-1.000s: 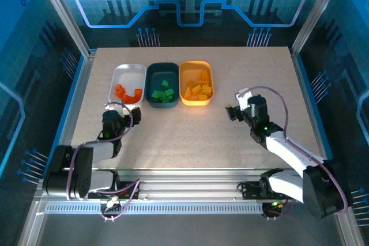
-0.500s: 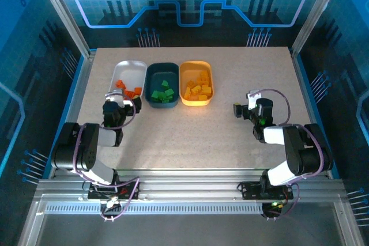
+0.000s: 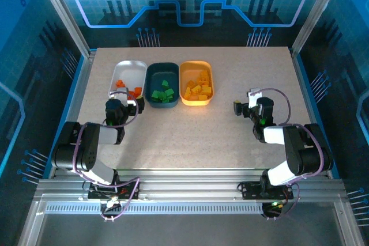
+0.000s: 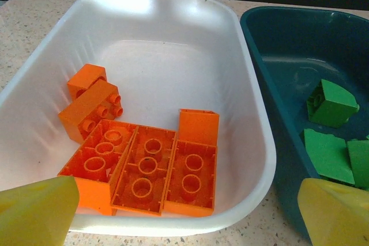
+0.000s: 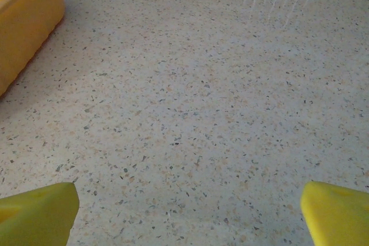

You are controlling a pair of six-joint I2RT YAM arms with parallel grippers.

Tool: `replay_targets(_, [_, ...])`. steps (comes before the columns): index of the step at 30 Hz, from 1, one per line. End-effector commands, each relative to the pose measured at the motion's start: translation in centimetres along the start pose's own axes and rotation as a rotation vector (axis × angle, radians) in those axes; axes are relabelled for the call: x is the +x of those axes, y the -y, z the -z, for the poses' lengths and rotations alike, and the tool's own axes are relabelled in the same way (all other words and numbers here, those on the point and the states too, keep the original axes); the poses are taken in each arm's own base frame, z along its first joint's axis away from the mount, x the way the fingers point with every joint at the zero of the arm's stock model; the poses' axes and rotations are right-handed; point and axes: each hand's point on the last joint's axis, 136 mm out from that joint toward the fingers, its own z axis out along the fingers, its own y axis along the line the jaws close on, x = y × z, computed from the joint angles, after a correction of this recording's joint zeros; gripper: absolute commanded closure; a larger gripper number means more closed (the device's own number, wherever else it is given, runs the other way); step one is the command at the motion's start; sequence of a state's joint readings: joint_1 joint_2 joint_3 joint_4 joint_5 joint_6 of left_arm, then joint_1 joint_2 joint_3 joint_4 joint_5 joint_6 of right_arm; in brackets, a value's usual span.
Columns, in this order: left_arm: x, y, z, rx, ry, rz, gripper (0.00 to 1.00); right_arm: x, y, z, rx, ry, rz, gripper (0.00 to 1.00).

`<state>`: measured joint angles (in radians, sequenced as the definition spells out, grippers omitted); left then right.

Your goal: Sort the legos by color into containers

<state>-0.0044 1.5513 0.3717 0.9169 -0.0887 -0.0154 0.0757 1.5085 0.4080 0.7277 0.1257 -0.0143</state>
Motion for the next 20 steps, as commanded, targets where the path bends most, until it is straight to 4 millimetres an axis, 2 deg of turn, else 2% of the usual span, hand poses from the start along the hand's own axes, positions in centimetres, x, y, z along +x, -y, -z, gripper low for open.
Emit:
replay_targets(1, [-0.48, 0.56, -0.21, 0.024, 0.008, -0.028, 0.01, -1.95, 0.2, -0.09, 0.007, 0.062, -0.016, 0.0])
replay_targets(20, [-0.64, 0.63, -0.17, 0.031, 0.012, -0.028, 0.01, -1.96, 0.14, -0.08, 0.007, 0.063, -0.014, 0.0])
